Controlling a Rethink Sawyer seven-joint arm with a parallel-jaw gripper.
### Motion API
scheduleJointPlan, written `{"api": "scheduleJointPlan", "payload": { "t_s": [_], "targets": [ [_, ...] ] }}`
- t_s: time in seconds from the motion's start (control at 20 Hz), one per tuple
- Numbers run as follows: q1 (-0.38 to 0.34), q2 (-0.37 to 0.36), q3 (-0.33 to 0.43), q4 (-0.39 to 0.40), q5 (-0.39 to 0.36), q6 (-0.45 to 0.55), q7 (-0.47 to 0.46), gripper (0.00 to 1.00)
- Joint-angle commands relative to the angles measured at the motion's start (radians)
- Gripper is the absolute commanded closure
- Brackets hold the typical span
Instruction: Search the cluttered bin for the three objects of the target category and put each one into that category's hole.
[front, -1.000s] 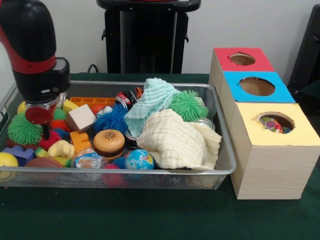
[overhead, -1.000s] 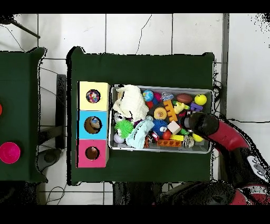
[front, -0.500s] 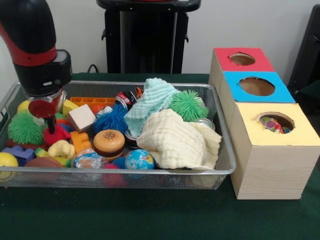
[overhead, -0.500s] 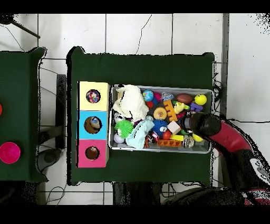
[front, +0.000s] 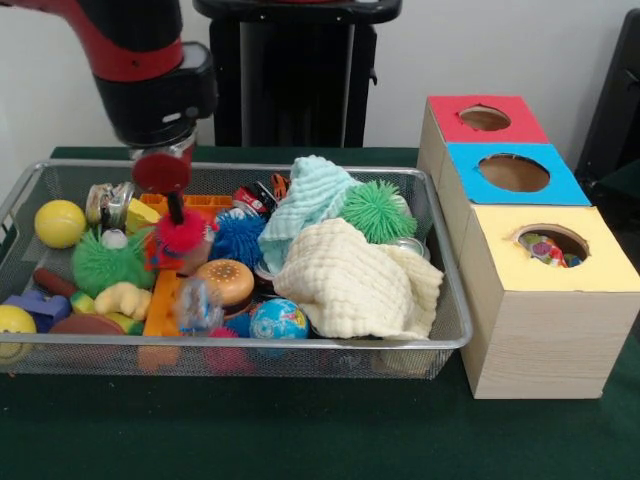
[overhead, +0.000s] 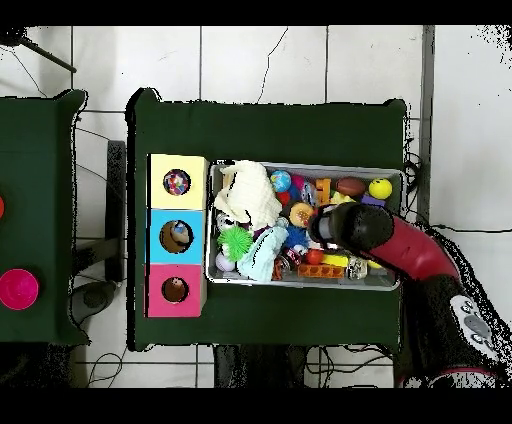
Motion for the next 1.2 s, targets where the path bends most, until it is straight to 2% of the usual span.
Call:
{"api": "scheduleJointPlan", "payload": {
  "t_s": [0.05,0.45,0.65,0.8,1.0,1.1,1.2],
  "targets": [
    [0.124,-0.093,0.003,0.112,0.141,0.129,0.244,1.0],
    [0.265,-0.021,-0.062,0.099,0.297,0.031,0.374,1.0],
    [0.317,0.017,-0.092,0.094,0.364,-0.026,0.396,1.0],
    [0.318,0.043,-0.085,0.11,0.403,-0.087,0.351,1.0],
    [0.268,0.079,-0.071,0.124,0.37,-0.183,0.202,1.0],
    [0.239,0.089,-0.068,0.125,0.345,-0.19,0.142,1.0],
    [0.228,0.108,-0.063,0.108,0.336,-0.187,0.121,1.0]
  ]
}}
